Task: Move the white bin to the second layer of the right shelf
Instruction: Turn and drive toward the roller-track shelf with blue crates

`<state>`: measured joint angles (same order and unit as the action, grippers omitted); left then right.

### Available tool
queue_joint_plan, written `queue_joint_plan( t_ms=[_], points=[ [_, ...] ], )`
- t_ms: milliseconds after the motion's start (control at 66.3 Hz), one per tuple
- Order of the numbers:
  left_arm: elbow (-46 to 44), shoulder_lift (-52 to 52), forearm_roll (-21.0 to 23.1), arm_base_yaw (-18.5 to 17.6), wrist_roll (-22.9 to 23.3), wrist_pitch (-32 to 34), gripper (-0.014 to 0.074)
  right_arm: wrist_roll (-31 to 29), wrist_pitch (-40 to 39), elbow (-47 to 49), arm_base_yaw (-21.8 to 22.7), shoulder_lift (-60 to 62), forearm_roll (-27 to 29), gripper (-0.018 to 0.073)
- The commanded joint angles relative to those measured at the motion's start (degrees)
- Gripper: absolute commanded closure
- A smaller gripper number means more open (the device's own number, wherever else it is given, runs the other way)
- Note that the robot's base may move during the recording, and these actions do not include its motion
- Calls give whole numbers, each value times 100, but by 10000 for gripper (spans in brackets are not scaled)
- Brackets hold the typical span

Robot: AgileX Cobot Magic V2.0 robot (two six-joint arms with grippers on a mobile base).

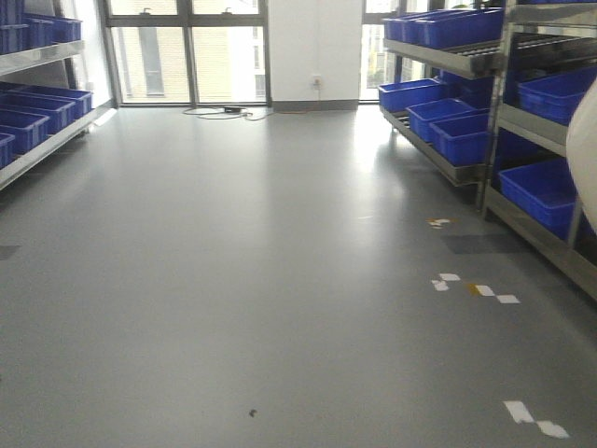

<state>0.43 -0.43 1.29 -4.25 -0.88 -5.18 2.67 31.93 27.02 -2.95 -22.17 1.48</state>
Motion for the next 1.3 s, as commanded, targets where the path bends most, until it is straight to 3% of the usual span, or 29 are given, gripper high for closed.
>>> queue_joint_plan(
  t_ms=[0, 1281],
  points=[
    [211, -92, 36, -57, 17, 463, 512, -18, -553, 183, 38, -43, 17, 512],
    [211, -92, 36, -57, 17, 463, 512, -18, -553, 183, 38, -43, 17, 512]
  ],
)
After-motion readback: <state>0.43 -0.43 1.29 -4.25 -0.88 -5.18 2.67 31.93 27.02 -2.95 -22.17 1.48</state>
